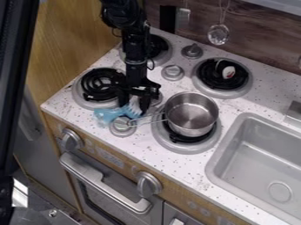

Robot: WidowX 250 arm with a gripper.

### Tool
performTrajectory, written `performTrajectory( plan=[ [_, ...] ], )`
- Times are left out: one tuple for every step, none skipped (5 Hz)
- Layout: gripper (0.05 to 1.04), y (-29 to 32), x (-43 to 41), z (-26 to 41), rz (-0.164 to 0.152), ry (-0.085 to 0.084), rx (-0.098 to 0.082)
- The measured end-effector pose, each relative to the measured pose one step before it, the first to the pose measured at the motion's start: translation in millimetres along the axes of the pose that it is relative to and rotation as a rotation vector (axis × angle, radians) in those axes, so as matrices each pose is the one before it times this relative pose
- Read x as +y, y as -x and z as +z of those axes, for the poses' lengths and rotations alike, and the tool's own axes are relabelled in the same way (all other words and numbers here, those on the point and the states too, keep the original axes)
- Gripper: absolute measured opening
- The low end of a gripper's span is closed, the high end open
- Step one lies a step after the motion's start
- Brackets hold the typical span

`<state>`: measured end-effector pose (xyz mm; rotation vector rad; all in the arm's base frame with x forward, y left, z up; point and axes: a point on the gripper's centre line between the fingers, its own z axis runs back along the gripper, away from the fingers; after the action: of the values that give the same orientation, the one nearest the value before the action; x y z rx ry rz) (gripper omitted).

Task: Moved the blue brush to the bottom left burner

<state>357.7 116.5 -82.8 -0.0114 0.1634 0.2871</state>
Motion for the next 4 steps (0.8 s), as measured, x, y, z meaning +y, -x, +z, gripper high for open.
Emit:
performTrajectory(
  plan=[
    [0.596,-4.91,-4.27,8.59,-0.0277,-0.0150,0.0060],
    [0.595,-8.75,-15.58,7.64,-0.0134,0.0280,-0.0391],
    [0.595,-23.83,-1.09,24.70,0.0356,0.0292,-0.0972],
    [0.595,-12.89,13.89,17.28,0.0816,0.0054,-0.0226]
  ],
)
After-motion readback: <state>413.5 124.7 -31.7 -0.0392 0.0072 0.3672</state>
